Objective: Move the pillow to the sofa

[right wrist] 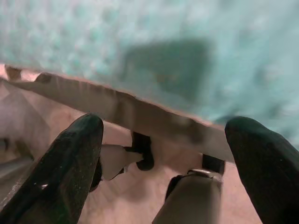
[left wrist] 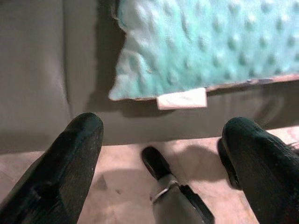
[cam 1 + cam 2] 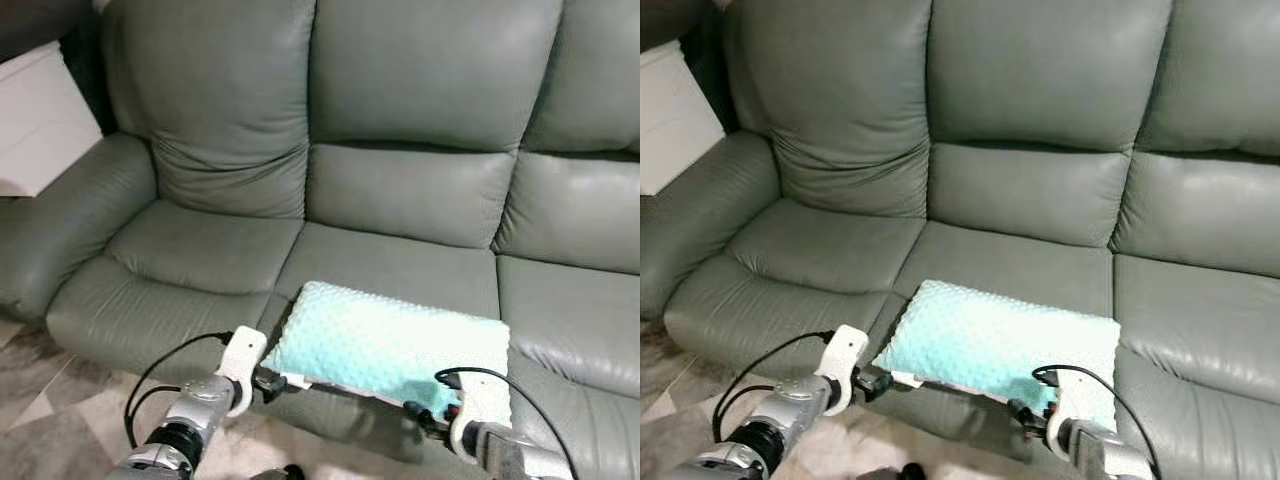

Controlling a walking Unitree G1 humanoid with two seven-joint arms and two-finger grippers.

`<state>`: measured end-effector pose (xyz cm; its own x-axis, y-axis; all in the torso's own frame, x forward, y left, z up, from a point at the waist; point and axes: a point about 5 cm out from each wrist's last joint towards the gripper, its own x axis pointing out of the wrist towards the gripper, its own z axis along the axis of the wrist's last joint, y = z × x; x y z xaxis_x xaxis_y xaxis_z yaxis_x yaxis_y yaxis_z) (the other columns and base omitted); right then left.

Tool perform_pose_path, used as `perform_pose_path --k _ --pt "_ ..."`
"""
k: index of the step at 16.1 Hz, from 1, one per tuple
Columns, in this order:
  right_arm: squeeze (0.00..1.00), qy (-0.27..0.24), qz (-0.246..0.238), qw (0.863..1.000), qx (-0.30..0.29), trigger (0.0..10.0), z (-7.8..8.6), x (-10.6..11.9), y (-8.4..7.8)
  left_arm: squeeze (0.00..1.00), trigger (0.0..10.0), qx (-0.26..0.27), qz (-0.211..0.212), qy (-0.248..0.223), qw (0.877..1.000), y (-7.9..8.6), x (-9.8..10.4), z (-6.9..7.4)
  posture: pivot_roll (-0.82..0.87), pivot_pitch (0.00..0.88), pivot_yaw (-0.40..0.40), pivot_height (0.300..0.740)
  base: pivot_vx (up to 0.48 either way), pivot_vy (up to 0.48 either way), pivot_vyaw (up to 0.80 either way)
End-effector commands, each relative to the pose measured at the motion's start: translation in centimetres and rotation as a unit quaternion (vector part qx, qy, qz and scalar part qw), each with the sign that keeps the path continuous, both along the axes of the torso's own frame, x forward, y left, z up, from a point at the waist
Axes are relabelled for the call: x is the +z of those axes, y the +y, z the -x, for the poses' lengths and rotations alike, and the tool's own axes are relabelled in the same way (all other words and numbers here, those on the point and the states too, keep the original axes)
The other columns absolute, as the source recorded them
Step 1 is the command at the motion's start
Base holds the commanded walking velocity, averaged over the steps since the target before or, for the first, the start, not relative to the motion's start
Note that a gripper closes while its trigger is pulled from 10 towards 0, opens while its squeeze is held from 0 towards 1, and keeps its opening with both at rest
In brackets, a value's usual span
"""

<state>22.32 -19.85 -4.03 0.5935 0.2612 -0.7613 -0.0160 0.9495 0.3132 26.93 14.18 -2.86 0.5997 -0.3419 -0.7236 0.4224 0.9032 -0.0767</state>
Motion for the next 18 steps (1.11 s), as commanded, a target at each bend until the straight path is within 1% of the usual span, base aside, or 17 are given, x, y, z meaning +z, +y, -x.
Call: perform_pose_path --k 1,2,3,4,5,6,7,9,10,12,14,15,16,17,18 --pt "0.00 0.013 -0.003 1.000 0.013 10.0 0.5 -0.6 0.4 0.00 10.0 -0.003 -0.010 0.016 1.000 0.4 -0.5 0.5 -0.15 0.168 0.127 0.740 0.000 0.000 0.00" --pt "0.00 0.022 0.003 0.999 0.026 10.0 0.9 -1.1 0.5 0.00 10.0 -0.004 -0.013 0.017 1.000 0.4 -0.5 0.5 -0.15 0.167 0.128 0.740 0.000 0.000 0.00" --pt "0.00 0.018 0.021 0.999 0.031 10.0 1.0 -1.3 0.3 0.00 10.0 -0.003 -0.012 0.017 1.000 0.4 -0.4 0.5 -0.15 0.167 0.131 0.740 0.000 0.000 0.00" --pt "0.00 -0.005 0.040 0.999 0.029 10.0 0.7 -1.3 -0.1 0.00 10.0 0.002 -0.009 0.015 1.000 0.3 -0.4 0.4 -0.15 0.164 0.133 0.740 0.000 0.000 0.00" --pt "0.00 -0.015 0.050 0.998 0.024 10.0 0.6 -1.3 -0.3 0.00 10.0 0.005 -0.007 0.014 1.000 0.3 -0.4 0.4 -0.15 0.164 0.134 0.740 0.000 0.000 0.00" --pt "0.00 -0.054 0.089 0.995 0.003 10.0 -0.2 -0.8 -1.2 0.00 10.0 0.010 -0.004 0.014 1.000 0.2 -0.3 0.3 -0.15 0.164 0.135 0.740 0.000 0.000 0.00" --pt "0.00 -0.066 0.090 0.994 -0.015 10.0 -0.7 -0.5 -1.5 0.00 10.0 0.012 -0.003 0.013 1.000 0.2 -0.3 0.3 -0.14 0.162 0.137 0.740 0.000 0.000 0.00" --pt "0.00 -0.107 0.123 0.986 -0.020 10.0 -2.2 0.5 -1.7 0.00 10.0 0.020 -0.001 0.010 1.000 0.2 -0.3 0.3 -0.14 0.161 0.136 0.740 0.000 0.000 0.00" --pt "0.00 -0.125 0.130 0.983 -0.026 10.0 -2.9 1.0 -1.6 0.00 10.0 0.023 -0.002 0.008 1.000 0.3 -0.3 0.3 -0.13 0.162 0.134 0.740 0.000 0.000 0.00" --pt "0.00 -0.142 0.130 0.981 -0.019 10.0 -3.7 1.4 -1.1 0.00 10.0 0.034 0.000 0.002 0.999 0.5 -0.3 0.2 -0.14 0.164 0.131 0.740 0.000 0.000 0.00" --pt "0.00 -0.150 0.115 0.982 -0.015 10.0 -3.8 1.5 -0.5 0.00 10.0 0.039 -0.002 -0.005 0.999 0.6 -0.1 0.1 -0.13 0.166 0.127 0.740 0.000 0.000 0.00" --pt "0.00 -0.153 0.087 0.984 0.015 10.0 -3.5 1.3 0.5 0.00 10.0 0.044 0.001 -0.010 0.999 0.5 0.1 -0.2 -0.14 0.165 0.123 0.740 0.000 0.000 0.00" --pt "0.00 -0.154 0.081 0.984 0.033 10.0 -3.1 1.1 0.9 0.00 10.0 0.045 0.002 -0.012 0.999 0.5 0.1 -0.3 -0.14 0.165 0.122 0.740 0.000 0.000 0.00" --pt "0.00 -0.153 0.081 0.984 0.051 10.0 -2.1 0.7 1.1 0.00 10.0 0.046 0.001 -0.013 0.999 0.5 0.2 -0.3 -0.15 0.163 0.119 0.740 0.000 0.000 0.00" --pt "0.00 -0.150 0.077 0.984 0.058 10.0 -1.5 0.5 1.1 0.00 10.0 0.048 -0.001 -0.015 0.999 0.5 0.2 -0.4 -0.16 0.158 0.116 0.740 0.000 0.000 0.00"
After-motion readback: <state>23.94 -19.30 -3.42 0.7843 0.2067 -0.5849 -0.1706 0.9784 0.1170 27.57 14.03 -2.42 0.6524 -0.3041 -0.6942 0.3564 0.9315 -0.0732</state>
